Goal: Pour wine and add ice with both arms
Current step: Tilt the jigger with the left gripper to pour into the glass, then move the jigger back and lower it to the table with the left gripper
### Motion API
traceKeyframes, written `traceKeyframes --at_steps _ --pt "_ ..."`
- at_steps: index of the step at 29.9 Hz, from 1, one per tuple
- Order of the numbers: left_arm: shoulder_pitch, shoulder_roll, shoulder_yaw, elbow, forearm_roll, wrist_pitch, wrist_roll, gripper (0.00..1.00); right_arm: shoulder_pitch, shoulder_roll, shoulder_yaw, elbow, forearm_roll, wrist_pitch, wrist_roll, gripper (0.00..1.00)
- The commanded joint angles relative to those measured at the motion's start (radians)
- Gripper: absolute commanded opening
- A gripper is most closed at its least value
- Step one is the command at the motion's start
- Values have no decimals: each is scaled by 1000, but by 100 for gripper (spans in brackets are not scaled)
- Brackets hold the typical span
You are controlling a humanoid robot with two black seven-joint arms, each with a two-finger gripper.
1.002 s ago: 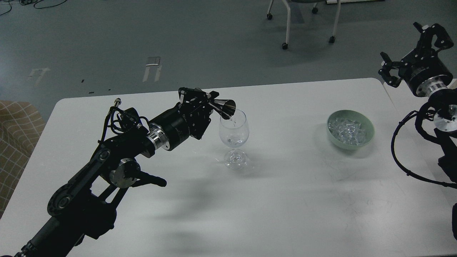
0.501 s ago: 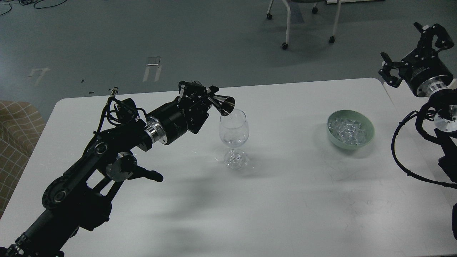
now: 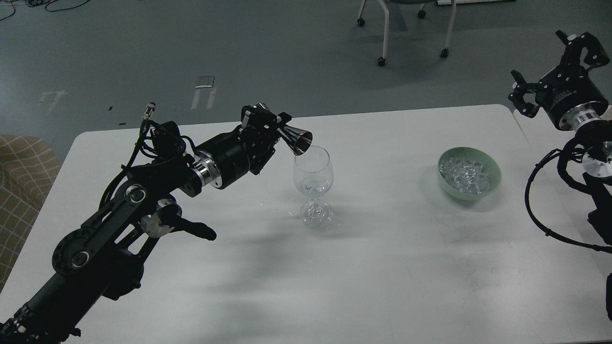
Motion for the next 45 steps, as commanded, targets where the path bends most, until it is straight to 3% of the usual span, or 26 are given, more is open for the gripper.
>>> traceKeyframes --at_steps 1,26,45 --pt "-7 0 6 -3 17 0 7 0 0 -1 1 0 0 1 0 100" --pt "-29 5 48 -46 167 -3 19 0 -9 -21 9 0 0 0 3 100" --pt "-24 29 -21 -69 48 -15 27 0 -8 -36 9 0 0 1 2 100"
